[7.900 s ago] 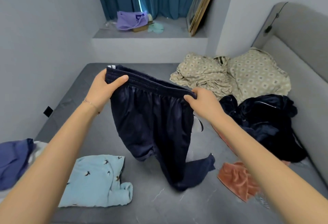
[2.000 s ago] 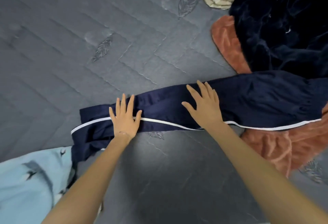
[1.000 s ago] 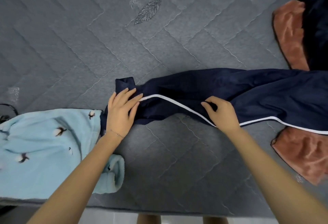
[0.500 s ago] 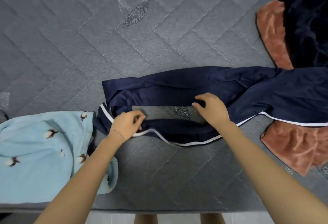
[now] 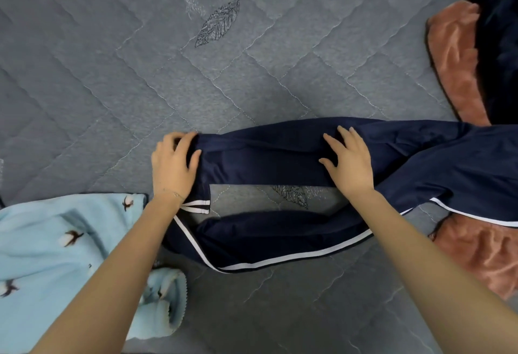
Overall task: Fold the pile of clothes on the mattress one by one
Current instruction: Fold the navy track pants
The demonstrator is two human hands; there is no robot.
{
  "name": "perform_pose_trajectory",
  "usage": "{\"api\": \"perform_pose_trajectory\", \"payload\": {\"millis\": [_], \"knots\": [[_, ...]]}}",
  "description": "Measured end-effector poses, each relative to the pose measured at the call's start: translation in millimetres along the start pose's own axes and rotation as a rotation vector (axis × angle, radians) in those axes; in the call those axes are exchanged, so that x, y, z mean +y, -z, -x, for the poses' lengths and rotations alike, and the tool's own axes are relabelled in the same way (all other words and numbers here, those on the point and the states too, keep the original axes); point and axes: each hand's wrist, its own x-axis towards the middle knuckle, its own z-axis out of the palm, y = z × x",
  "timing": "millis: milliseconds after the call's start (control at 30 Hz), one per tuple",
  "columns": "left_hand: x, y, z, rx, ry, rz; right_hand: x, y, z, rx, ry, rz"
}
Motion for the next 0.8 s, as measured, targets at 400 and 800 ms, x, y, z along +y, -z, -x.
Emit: {"api": "perform_pose_trajectory", "payload": {"millis": [400, 800], "knots": [[-22, 17, -35, 0.044, 0.213, 0.289, -5, 24, -37, 0.257, 0.025, -0.179], [-23, 32, -98, 0.155, 0.107, 0.042, -13, 40, -98, 0.296, -0.01, -0.022]]}}
